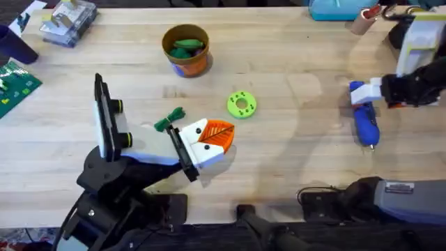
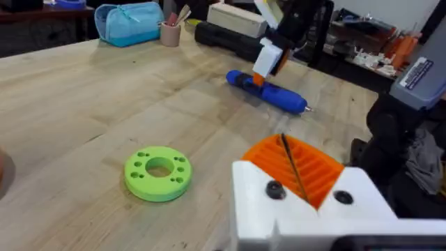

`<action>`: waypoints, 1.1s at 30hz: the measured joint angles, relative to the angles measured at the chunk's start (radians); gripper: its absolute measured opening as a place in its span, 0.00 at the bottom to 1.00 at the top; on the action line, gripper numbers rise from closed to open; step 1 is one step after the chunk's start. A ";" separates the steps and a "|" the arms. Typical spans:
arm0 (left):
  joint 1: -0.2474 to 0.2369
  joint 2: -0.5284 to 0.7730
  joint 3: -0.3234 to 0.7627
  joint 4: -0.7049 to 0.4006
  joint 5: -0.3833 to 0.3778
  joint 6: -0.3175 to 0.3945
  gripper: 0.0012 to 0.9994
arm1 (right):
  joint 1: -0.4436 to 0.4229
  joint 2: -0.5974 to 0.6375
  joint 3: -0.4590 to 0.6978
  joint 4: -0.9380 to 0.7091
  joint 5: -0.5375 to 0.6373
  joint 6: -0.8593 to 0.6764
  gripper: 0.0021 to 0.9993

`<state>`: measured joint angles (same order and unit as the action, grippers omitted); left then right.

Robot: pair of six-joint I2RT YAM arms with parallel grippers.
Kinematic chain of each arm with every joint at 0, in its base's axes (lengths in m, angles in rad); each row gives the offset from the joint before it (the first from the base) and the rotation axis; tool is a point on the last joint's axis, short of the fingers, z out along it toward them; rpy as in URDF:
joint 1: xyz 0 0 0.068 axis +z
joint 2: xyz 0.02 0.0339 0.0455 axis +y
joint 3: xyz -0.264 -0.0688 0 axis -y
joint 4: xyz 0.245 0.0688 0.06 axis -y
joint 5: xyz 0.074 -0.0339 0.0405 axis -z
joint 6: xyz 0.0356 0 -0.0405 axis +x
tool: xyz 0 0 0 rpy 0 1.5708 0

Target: Pick up the gripper from the table and insert it into the empty holder that is missing its gripper. Then pick up a screw, insert it into the mounting hole, and use the screwdriver to tighten it. Finally, clean up the table by picking up the vegetable and placing it into the bucket.

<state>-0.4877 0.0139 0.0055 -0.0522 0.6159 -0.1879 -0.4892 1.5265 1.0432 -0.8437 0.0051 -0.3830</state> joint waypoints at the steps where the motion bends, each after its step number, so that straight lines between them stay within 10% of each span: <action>1: 0.000 0.000 0.000 0.000 0.000 0.000 0.01 | 0.000 0.017 -0.001 0.002 0.000 0.003 0.98; 28: 0.000 0.000 0.000 0.000 0.000 0.000 0.01 | 0.042 0.158 -0.001 0.093 0.002 0.020 0.98; 33: 0.000 0.000 0.000 0.000 0.000 0.000 0.01 | 0.042 0.164 0.005 0.098 0.011 0.023 0.84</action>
<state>-0.4877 0.0139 0.0055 -0.0521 0.6159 -0.1879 -0.4473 1.6909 1.0485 -0.7462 0.0165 -0.3597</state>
